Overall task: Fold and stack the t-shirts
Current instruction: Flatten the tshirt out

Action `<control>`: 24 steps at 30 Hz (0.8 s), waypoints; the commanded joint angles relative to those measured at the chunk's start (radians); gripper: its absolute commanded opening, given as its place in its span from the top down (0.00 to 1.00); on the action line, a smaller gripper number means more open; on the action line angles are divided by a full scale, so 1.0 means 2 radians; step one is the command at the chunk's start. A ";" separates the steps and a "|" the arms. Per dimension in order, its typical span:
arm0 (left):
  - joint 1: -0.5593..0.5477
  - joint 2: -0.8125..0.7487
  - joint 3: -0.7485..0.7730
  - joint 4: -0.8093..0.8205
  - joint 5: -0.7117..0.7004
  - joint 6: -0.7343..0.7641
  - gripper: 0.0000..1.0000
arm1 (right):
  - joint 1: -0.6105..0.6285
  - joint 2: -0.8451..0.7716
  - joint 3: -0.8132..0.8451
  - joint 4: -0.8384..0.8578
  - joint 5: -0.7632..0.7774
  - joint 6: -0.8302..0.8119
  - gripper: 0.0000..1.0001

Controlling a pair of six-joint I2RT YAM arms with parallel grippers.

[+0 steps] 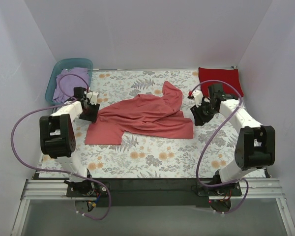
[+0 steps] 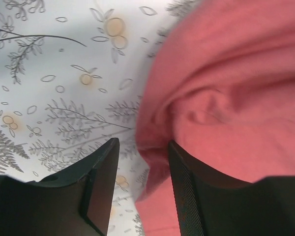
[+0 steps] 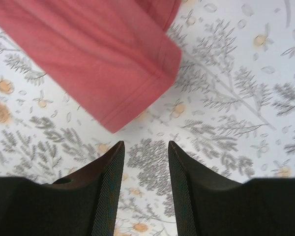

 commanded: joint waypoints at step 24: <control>-0.015 -0.096 0.005 -0.089 0.120 0.021 0.50 | -0.052 -0.027 -0.058 -0.097 -0.081 -0.001 0.99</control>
